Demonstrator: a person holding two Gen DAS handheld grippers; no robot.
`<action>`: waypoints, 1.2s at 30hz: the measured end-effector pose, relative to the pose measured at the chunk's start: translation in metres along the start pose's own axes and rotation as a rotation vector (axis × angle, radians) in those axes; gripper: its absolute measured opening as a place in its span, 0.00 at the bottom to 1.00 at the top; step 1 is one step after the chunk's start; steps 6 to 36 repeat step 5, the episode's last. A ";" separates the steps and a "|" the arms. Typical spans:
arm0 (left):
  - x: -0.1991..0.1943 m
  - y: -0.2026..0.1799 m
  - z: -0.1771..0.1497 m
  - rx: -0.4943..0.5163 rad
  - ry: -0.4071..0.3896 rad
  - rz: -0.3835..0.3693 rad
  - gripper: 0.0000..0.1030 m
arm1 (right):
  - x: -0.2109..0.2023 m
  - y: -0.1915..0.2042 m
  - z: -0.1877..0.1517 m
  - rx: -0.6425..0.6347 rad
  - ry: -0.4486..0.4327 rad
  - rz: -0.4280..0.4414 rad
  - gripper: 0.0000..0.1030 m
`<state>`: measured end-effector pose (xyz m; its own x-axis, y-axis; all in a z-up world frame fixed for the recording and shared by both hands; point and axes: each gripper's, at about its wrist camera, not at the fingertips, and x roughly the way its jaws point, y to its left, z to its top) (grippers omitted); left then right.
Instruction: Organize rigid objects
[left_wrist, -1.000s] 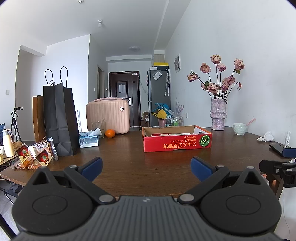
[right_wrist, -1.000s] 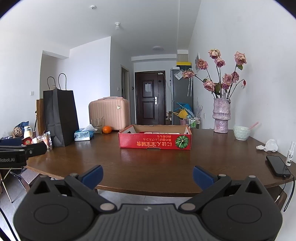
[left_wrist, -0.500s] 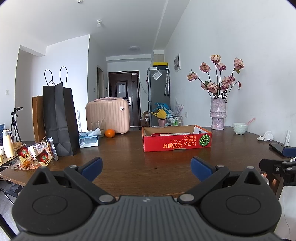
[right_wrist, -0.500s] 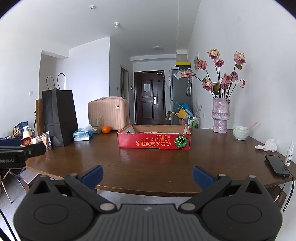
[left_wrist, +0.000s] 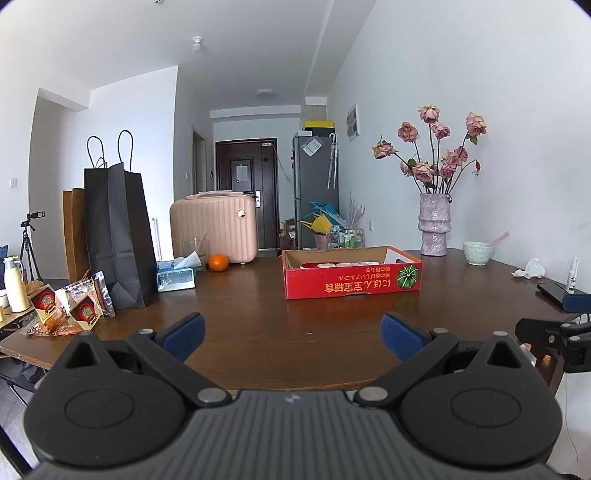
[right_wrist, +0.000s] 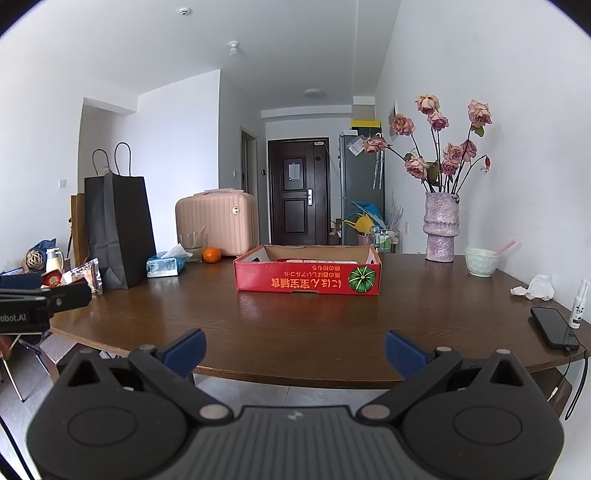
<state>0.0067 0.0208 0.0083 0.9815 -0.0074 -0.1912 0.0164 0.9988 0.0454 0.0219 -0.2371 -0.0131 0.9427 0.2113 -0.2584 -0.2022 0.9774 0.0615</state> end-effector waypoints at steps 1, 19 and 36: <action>-0.001 0.000 -0.001 0.000 -0.006 0.007 1.00 | 0.000 0.000 0.000 0.001 0.000 0.000 1.00; -0.005 -0.003 -0.001 0.017 -0.025 -0.010 1.00 | 0.000 0.000 0.000 0.000 0.001 0.001 1.00; -0.005 -0.003 -0.001 0.017 -0.025 -0.010 1.00 | 0.000 0.000 0.000 0.000 0.001 0.001 1.00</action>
